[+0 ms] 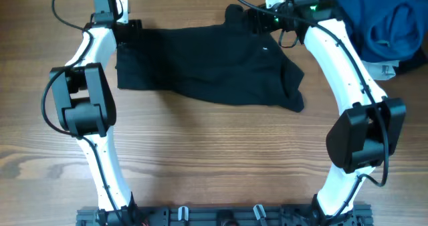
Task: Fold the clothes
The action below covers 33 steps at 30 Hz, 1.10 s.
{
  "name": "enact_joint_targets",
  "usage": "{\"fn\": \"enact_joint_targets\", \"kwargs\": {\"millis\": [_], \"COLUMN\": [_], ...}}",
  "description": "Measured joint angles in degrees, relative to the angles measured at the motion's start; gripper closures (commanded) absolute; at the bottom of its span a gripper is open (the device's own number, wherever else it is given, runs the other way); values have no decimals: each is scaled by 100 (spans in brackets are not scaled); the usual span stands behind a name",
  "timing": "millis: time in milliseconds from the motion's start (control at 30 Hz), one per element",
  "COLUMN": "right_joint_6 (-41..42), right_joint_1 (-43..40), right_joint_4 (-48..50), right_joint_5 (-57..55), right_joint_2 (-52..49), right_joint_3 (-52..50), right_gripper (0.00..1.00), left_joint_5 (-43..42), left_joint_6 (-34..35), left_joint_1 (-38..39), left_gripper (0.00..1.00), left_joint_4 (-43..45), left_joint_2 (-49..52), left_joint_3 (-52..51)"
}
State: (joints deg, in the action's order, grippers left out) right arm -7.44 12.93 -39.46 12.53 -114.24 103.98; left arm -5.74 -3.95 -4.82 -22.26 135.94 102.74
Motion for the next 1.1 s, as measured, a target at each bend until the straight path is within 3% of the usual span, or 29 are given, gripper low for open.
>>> {"fn": "enact_joint_targets", "kwargs": {"millis": [133,200,400,700,1000,1100], "right_joint_6": [-2,-20,20,356,748,817], "right_joint_1": [17,28,33,33,33,33], "right_joint_4": [-33,85,1196,2256,3346,3626], "right_joint_5": [2,2,-15,144,393,398], "right_joint_2": [0,0,-109,-1716,-2389,-2562], "right_joint_3": [0,0,0,4,4,4], "right_gripper": [11,16,18,16,18,27], "left_joint_5": [15,35,24,-15,-15,-15], "left_joint_6": [-2,9,35,573,664,667], "left_joint_1": [4,7,57,133,140,140], "left_gripper": [84,96,96,96,96,96], "left_joint_4": [37,-46,-1128,-2747,-2896,-2898], "left_joint_2": [76,85,-142,-739,-739,-739], "left_joint_3": [31,59,98,61,61,61]}}
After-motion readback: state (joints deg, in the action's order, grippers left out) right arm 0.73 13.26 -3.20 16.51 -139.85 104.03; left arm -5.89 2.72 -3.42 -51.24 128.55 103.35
